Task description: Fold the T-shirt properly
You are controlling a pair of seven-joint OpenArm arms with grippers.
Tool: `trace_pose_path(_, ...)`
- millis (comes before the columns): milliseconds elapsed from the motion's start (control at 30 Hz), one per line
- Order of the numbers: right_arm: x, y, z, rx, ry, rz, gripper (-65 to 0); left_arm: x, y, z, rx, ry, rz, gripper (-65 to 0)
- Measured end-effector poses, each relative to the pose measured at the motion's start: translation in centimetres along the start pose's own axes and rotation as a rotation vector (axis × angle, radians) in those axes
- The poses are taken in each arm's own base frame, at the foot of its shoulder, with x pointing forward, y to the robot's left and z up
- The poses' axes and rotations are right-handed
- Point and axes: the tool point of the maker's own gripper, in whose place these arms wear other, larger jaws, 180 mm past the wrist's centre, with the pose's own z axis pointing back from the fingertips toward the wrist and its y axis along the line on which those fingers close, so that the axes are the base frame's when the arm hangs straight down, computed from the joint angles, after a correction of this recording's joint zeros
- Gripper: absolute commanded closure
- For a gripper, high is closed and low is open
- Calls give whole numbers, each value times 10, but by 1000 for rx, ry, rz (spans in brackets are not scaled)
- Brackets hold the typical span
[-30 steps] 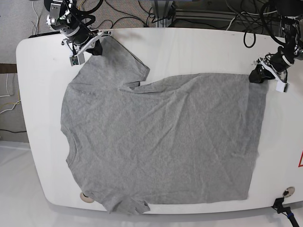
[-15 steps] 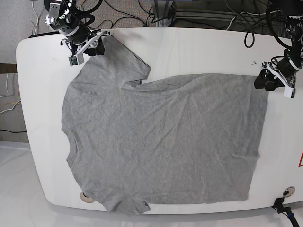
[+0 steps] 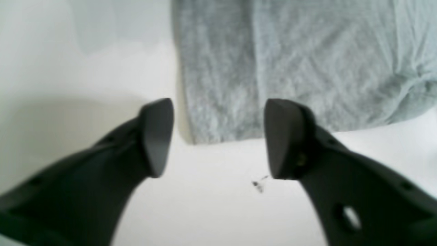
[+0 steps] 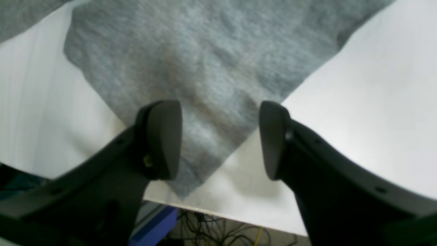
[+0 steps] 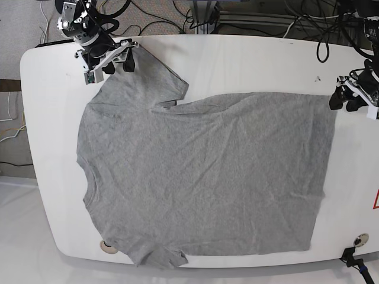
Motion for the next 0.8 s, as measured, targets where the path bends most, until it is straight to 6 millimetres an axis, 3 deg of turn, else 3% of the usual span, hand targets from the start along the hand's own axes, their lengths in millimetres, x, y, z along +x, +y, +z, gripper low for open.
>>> trace_pose_path(233,-1,7,0,37,0,35,-350,-22,11,-2,15,41,66,-427)
trace_pose_path(800,-2,7,1,36,2,35,-350,-36,13,-8,5,24,147,-427)
